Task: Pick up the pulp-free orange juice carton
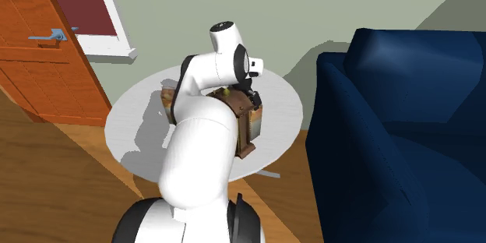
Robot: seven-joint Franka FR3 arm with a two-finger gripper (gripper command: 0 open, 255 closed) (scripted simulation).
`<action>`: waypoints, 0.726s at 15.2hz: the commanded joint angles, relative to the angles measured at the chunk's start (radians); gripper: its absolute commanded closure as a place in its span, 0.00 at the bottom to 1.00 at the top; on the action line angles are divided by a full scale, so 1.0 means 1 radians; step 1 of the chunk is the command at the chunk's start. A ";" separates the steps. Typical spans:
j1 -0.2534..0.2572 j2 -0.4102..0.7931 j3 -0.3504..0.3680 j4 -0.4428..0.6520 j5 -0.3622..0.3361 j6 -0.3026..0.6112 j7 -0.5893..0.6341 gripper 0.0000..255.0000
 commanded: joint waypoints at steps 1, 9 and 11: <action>0.001 0.013 0.001 -0.017 0.001 -0.054 0.001 1.00; 0.004 0.034 0.003 0.013 -0.011 -0.068 0.003 1.00; 0.005 0.016 0.005 -0.008 -0.002 -0.062 0.007 1.00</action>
